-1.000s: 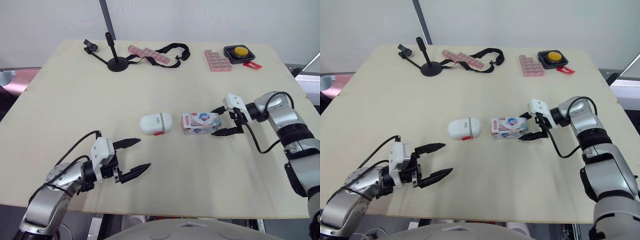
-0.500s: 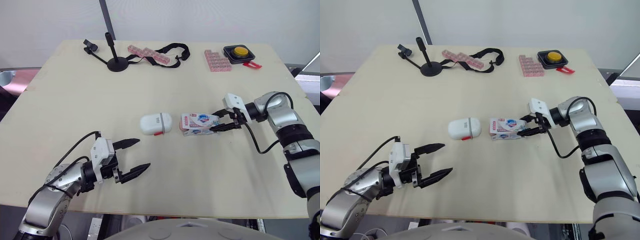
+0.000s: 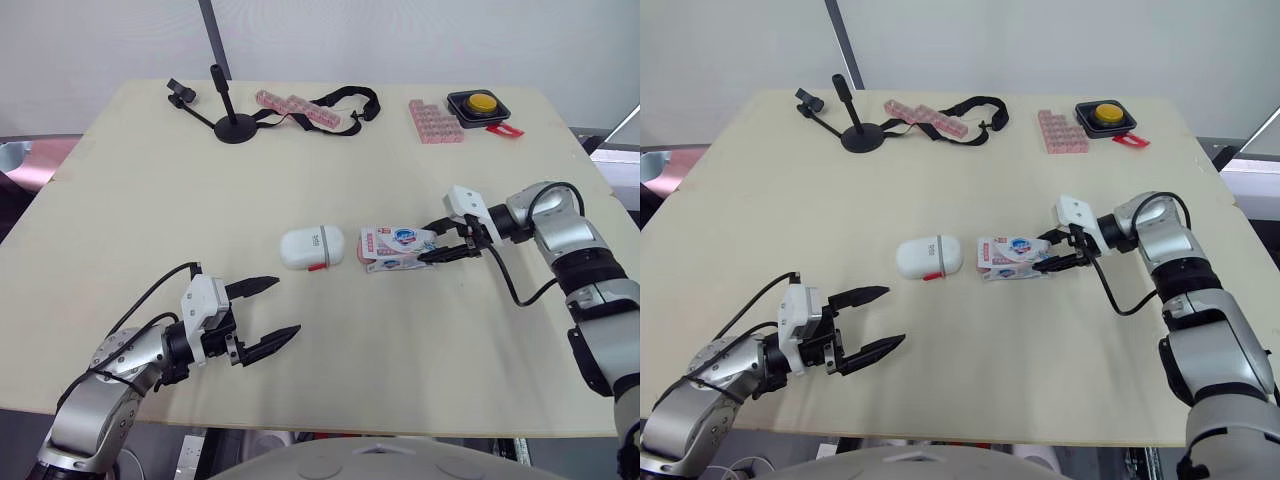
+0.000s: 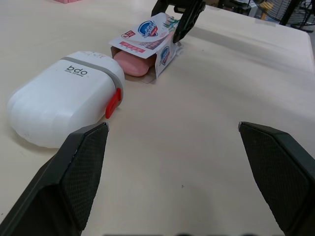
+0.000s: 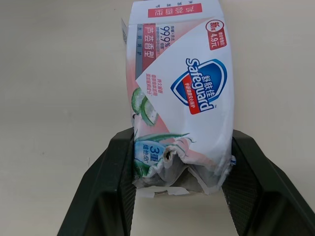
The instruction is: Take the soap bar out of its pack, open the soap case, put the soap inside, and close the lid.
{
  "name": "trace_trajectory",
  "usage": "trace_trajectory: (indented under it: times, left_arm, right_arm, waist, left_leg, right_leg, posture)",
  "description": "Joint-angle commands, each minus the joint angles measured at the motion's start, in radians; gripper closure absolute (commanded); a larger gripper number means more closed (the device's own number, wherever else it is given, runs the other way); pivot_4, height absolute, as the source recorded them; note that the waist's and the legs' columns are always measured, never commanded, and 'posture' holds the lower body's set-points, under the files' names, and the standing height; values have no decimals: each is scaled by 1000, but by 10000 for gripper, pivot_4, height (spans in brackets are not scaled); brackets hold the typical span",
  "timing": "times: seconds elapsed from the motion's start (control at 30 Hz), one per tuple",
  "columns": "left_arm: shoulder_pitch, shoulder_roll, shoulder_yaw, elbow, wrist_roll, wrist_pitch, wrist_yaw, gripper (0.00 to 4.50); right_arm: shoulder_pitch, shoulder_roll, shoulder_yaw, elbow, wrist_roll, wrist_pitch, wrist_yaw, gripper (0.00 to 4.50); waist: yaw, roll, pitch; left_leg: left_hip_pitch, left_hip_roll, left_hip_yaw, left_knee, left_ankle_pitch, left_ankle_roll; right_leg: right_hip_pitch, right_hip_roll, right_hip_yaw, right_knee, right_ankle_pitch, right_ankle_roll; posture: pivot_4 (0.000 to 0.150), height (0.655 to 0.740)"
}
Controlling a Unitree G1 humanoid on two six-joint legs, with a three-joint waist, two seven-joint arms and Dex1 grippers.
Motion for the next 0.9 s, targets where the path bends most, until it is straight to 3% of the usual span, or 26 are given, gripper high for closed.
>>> trace_trajectory:
  times: [0.03,0.6,0.73,0.9]
  left_arm:
    - [1,1,4,-19,-1,-9,1,0]
    - [-3,4,-2,5,6,-21,-15,0]
    - [-2,3,-3,8,10,-23,-19,0]
    - [-1,1,-4,12,14,-27,-18,0]
  right_arm:
    - [-2,-29,-44,-67,28,25,53,21408]
    - [79,-73,-67,-220,55,108,47,21408]
    - [89,-75,-71,-232,57,113,38,32394]
    - [99,-75,-74,-239,58,120,29,32394]
  waist:
    - [1,0,0]
    - [3,0,0]
    - [2,0,0]
    - [2,0,0]
  left_leg:
    - [0,0,0,0,0,0]
    - [0,0,0,0,0,0]
    - [0,0,0,0,0,0]
    - [0,0,0,0,0,0]
  right_leg:
    - [0,0,0,0,0,0]
    - [0,0,0,0,0,0]
    - [0,0,0,0,0,0]
    - [0,0,0,0,0,0]
  posture:
    - [1500,7395]
    - [1500,7395]
    - [1500,7395]
    - [1500,7395]
